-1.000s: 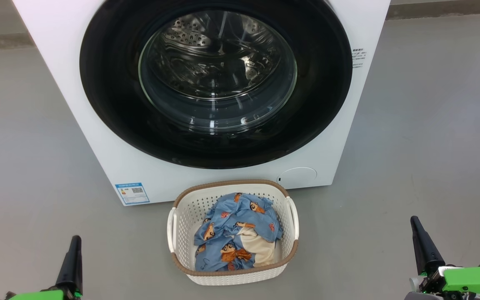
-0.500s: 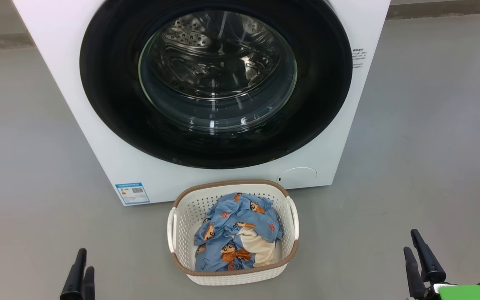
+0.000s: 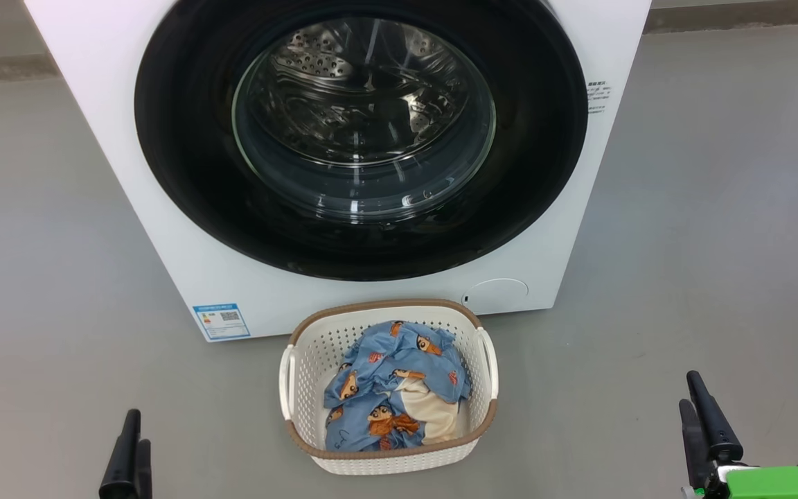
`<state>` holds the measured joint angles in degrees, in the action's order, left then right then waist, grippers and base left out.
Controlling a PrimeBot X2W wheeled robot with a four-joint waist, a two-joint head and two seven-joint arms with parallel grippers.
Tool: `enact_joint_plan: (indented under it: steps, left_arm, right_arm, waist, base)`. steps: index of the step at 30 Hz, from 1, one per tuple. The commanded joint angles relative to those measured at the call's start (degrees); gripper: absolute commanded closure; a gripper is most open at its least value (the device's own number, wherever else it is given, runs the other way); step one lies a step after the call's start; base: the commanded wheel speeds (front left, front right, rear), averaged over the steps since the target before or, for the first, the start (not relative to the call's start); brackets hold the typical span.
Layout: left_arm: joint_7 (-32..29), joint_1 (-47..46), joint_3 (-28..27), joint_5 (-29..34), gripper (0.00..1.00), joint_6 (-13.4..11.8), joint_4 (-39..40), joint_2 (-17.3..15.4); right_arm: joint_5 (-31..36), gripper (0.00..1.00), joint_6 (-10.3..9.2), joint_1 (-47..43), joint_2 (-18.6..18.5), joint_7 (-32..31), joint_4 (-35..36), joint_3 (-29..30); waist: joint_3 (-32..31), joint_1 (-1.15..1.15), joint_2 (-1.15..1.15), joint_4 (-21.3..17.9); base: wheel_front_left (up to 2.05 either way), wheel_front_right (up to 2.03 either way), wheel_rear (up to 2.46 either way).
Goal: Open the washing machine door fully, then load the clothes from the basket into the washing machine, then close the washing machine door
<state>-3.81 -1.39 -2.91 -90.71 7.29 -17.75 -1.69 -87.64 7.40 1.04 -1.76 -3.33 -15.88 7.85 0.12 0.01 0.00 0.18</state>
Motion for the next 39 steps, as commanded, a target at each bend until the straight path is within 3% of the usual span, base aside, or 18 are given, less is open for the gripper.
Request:
enact_joint_plan:
  steps: [1, 39]
  left_arm:
    - [0.77, -0.87, 0.09, 1.32, 0.00, 0.04, 1.83, -1.34]
    - [7.42, 0.44, 0.88, 31.17, 0.00, 0.10, 2.64, -4.64]
  right_arm:
    - [1.98, 0.00, 0.01, 0.07, -0.43, 0.77, 2.07, -0.61]
    - [38.95, 0.00, 0.04, -2.15, -0.68, 7.14, 6.78, -5.67]
  waist:
    - [-0.04, -0.01, 0.00, 0.02]
    - [-1.20, -0.01, 0.00, 0.57]
  base:
    - [0.00, 0.00, 0.00]
    - [0.00, 0.00, 0.00]
